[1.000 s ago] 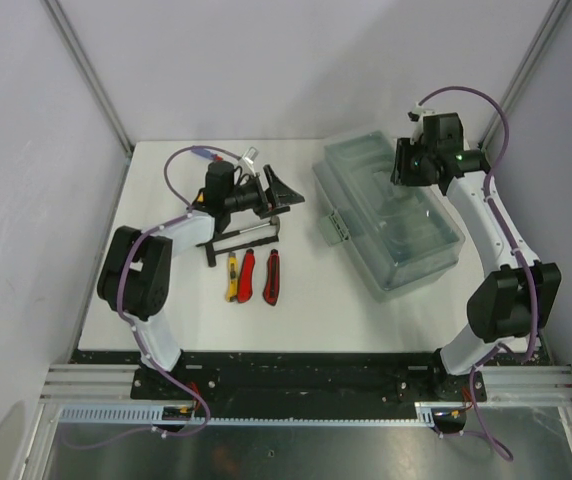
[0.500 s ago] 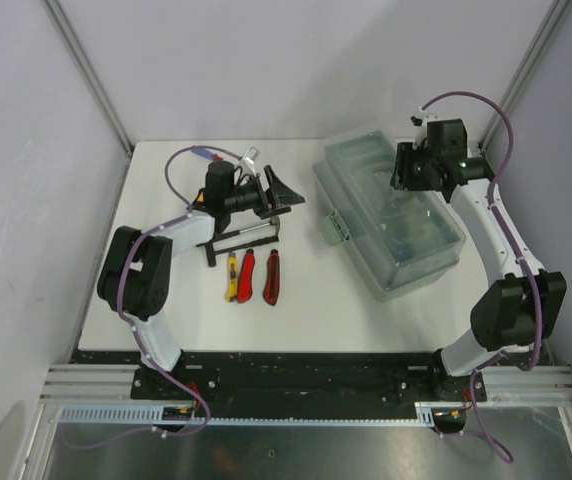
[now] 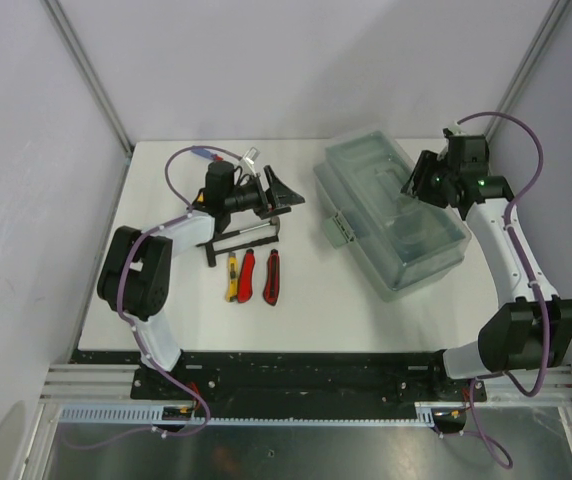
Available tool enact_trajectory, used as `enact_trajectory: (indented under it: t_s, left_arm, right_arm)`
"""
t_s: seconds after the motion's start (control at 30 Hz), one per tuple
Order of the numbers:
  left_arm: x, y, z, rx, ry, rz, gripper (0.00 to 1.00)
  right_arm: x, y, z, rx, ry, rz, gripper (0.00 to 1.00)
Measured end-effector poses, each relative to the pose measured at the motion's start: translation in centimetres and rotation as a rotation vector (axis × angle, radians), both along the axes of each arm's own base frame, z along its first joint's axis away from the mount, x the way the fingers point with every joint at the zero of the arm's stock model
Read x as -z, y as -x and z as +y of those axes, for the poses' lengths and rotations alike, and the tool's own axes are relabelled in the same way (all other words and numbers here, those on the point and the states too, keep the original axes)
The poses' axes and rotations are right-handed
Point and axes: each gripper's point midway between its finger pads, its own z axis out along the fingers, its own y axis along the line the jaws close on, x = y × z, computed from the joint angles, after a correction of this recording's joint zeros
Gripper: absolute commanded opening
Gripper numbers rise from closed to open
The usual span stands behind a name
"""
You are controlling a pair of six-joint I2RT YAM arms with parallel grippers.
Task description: Pack the tool kit
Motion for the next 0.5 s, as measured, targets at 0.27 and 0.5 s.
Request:
enact_trajectory:
  t_s: [0.27,0.5]
  left_arm:
    - [0.1,0.0,0.0,0.001,0.0,0.002,0.88]
    - [0.1,0.1,0.0,0.001,0.0,0.002,0.88]
  right_arm:
    - [-0.3,-0.8,1.4,0.045,-0.152,0.007,0.53]
    - [-0.7,-2.1,3.1,0.068,-0.347,-0.051,0.53]
